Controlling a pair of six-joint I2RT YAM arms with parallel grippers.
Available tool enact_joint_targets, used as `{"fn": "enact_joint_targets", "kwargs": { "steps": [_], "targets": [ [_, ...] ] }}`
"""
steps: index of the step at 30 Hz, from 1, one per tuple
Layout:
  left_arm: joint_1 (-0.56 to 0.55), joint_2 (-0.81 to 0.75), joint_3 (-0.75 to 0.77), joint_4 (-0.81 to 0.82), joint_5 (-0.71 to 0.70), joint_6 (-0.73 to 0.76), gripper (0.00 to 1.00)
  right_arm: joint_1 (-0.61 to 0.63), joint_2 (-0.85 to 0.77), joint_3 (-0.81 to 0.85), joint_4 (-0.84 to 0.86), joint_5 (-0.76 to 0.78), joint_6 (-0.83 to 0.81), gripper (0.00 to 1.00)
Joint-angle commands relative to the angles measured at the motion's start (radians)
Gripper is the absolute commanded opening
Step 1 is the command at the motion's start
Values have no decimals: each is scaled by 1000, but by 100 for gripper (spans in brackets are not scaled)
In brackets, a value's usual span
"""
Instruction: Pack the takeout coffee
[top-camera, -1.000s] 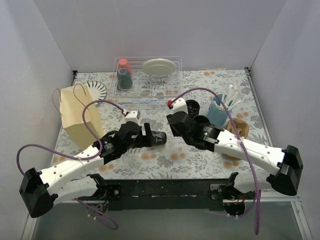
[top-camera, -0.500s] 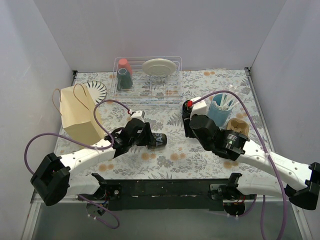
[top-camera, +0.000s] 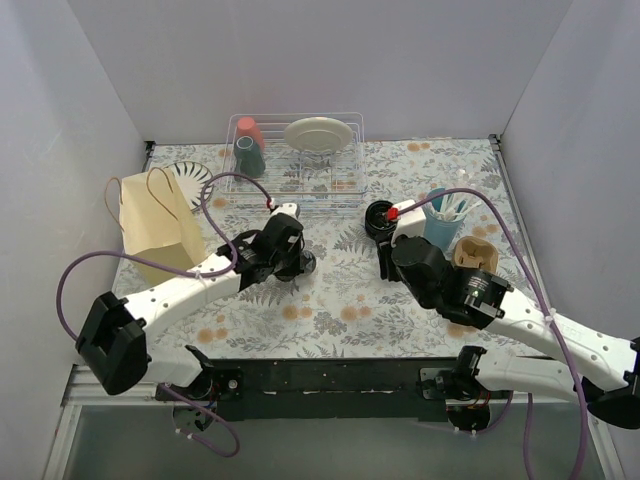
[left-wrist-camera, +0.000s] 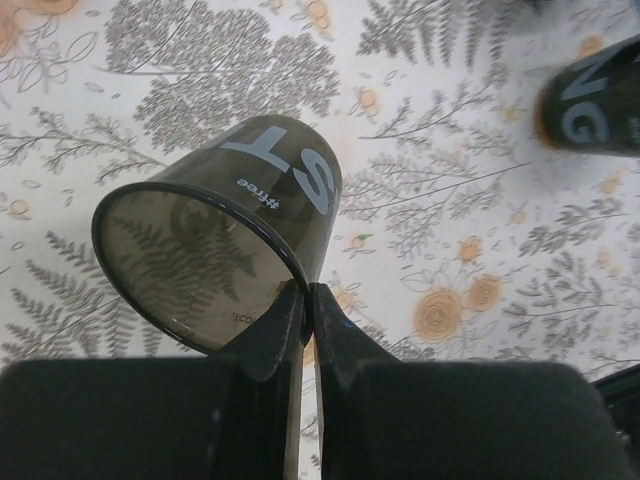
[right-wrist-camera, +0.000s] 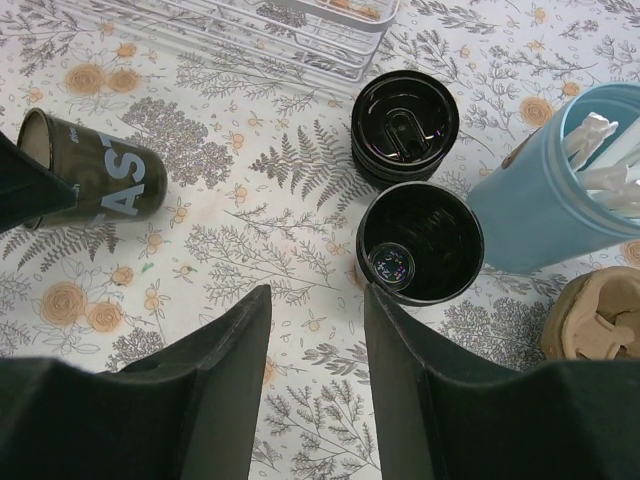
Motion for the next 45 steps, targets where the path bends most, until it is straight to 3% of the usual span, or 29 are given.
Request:
{"fn": "enact_joint_targets", "kwargs": {
  "steps": [1,5,11,21,34,38,42,45],
  "targets": [
    [2,87,99,-277,-77,40,0,1,-55,-31,21,1,32,49],
    [-25,181,194,-410,-121,30,0,1,-78,-58,27,4,32,50],
    [-73,214,277,-466,-138,34,0,2,-99,-73,19,9,36,50],
    [-116,257,337,-478,-126,60,14,1,-121,-88,13,9,43,50],
    [-116,172,415,-352,-14,108,48,1,-122,-84,-2,6,53,50],
    [-116,110,435,-302,-57,111,55,1,-118,-84,-7,2,64,50],
    [-113,41,406,-277,-150,96,73,1,-114,-76,-19,12,78,50],
    [-96,-2,353,-273,-189,83,80,1,-101,-67,-25,28,75,50]
  ]
}}
